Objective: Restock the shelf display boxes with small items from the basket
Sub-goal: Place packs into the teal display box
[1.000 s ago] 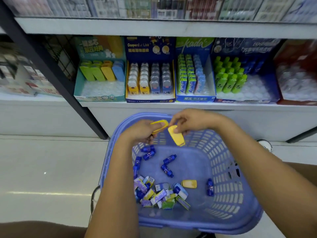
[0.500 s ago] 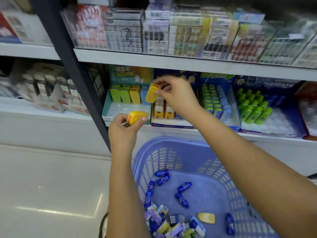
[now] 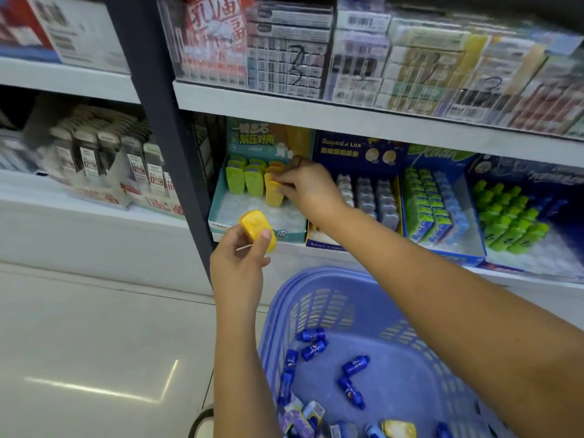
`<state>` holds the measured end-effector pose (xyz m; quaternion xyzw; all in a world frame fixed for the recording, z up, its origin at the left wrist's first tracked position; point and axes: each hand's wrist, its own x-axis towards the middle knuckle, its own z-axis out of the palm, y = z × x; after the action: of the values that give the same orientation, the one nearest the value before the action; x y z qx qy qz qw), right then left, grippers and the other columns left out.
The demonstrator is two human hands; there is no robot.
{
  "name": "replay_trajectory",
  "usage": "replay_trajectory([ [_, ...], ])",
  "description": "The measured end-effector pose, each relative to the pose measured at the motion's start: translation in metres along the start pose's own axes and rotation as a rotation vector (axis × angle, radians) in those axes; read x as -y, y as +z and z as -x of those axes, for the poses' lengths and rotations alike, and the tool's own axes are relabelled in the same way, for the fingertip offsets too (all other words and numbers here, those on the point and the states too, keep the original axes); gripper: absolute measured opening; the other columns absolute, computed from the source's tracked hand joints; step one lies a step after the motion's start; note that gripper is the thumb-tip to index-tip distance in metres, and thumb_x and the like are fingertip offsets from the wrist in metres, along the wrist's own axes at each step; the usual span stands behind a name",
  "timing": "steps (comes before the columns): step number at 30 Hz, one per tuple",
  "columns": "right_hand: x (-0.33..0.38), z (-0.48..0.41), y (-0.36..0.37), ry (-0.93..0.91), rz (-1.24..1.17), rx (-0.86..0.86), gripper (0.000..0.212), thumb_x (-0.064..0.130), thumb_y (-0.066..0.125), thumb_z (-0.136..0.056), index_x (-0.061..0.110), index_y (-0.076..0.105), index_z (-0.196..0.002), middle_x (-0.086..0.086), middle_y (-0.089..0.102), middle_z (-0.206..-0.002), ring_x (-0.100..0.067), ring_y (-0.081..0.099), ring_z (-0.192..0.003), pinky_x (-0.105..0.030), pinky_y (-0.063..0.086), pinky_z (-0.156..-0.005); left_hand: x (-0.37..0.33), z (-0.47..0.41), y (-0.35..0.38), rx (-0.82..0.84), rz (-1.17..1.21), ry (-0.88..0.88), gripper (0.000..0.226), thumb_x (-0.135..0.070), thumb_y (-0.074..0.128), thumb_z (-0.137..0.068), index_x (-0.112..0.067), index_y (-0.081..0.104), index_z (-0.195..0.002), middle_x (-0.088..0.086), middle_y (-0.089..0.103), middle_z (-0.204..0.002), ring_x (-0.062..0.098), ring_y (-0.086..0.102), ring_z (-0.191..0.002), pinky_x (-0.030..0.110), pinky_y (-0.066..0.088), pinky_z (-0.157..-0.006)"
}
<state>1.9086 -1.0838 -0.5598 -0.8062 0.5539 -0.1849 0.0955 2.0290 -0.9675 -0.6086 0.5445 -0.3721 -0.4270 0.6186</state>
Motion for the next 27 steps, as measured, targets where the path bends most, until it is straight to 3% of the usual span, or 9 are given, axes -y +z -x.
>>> replay_trajectory([
  [3,0.002,-0.003,0.003,0.088,-0.180,-0.029,0.022,0.017,0.058,-0.091,0.000,0.060,-0.104,-0.011,0.057,-0.100,-0.030,0.058,-0.099,-0.029,0.040,-0.072,0.000,-0.002,-0.002,0.036,-0.051,0.037,0.016,-0.021,0.068,-0.085,-0.037,0.067,-0.090,-0.014,0.070,-0.080,0.003,0.065,-0.075,0.017,0.053,-0.059],
  [6,0.006,-0.006,0.003,0.165,-0.284,-0.045,0.015,0.022,0.059,-0.091,0.009,0.052,-0.092,-0.015,0.062,-0.096,-0.030,0.061,-0.093,-0.038,0.046,-0.075,0.001,-0.003,-0.004,-0.007,-0.056,0.013,0.020,-0.020,0.075,-0.079,-0.033,0.065,-0.091,-0.008,0.071,-0.085,0.007,0.066,-0.079,0.021,0.055,-0.065],
  [10,0.010,-0.008,-0.008,0.123,-0.054,0.054,0.025,0.027,0.053,-0.094,0.007,0.054,-0.109,-0.014,0.059,-0.106,-0.032,0.057,-0.100,-0.036,0.045,-0.077,-0.003,-0.007,-0.003,-0.008,-0.101,0.025,0.020,-0.016,0.073,-0.081,-0.024,0.066,-0.097,-0.003,0.071,-0.093,0.010,0.067,-0.087,0.024,0.054,-0.077],
  [13,0.014,0.002,-0.021,-0.007,0.052,0.065,0.031,0.025,0.050,-0.096,0.016,0.059,-0.124,-0.011,0.051,-0.126,-0.025,0.051,-0.111,-0.027,0.042,-0.089,-0.010,-0.011,-0.002,0.021,-0.201,0.115,0.026,-0.015,0.064,-0.088,-0.016,0.066,-0.114,-0.003,0.069,-0.098,0.005,0.064,-0.091,0.013,0.050,-0.078],
  [16,0.021,0.031,-0.027,-0.040,-0.341,0.062,0.032,0.027,0.058,-0.091,0.019,0.061,-0.122,0.001,0.060,-0.109,-0.001,0.055,-0.082,-0.013,0.043,-0.076,-0.018,-0.015,-0.002,0.035,-0.238,0.185,0.028,-0.017,0.062,-0.090,-0.018,0.065,-0.118,-0.012,0.067,-0.095,-0.004,0.063,-0.088,0.007,0.049,-0.076],
  [19,0.022,0.045,-0.023,-0.004,-0.476,0.076,0.031,0.021,0.071,-0.082,0.020,0.063,-0.112,0.000,0.065,-0.102,-0.018,0.063,-0.084,-0.032,0.054,-0.078,-0.024,-0.018,0.000,0.093,-0.296,0.245,0.031,-0.022,0.061,-0.092,-0.018,0.063,-0.122,-0.008,0.069,-0.106,0.000,0.063,-0.096,0.015,0.051,-0.083],
  [20,0.020,0.044,-0.023,0.021,-0.473,0.009,0.031,0.018,0.073,-0.080,0.020,0.063,-0.109,-0.001,0.065,-0.098,-0.020,0.063,-0.082,-0.033,0.054,-0.077,-0.024,-0.019,0.001,0.108,-0.343,0.273,0.034,-0.023,0.059,-0.093,-0.017,0.060,-0.126,-0.005,0.067,-0.113,0.004,0.062,-0.103,0.016,0.048,-0.087],
  [23,0.011,0.034,-0.023,0.052,-0.374,-0.176,0.029,0.013,0.073,-0.078,0.018,0.065,-0.105,0.005,0.063,-0.089,-0.003,0.055,-0.069,-0.018,0.046,-0.069,-0.019,-0.020,0.004,0.194,-0.675,0.371,0.041,-0.025,0.055,-0.095,-0.011,0.052,-0.133,0.004,0.056,-0.133,0.017,0.048,-0.124,0.017,0.033,-0.099],
  [27,0.006,0.022,-0.010,0.000,-0.160,-0.091,0.029,0.013,0.068,-0.083,0.012,0.065,-0.112,-0.010,0.063,-0.101,-0.020,0.058,-0.087,-0.025,0.041,-0.075,-0.008,-0.017,0.006,0.313,-0.942,0.325,0.041,-0.025,0.056,-0.093,-0.011,0.053,-0.132,0.006,0.055,-0.132,0.022,0.039,-0.128,0.031,0.015,-0.116],
])
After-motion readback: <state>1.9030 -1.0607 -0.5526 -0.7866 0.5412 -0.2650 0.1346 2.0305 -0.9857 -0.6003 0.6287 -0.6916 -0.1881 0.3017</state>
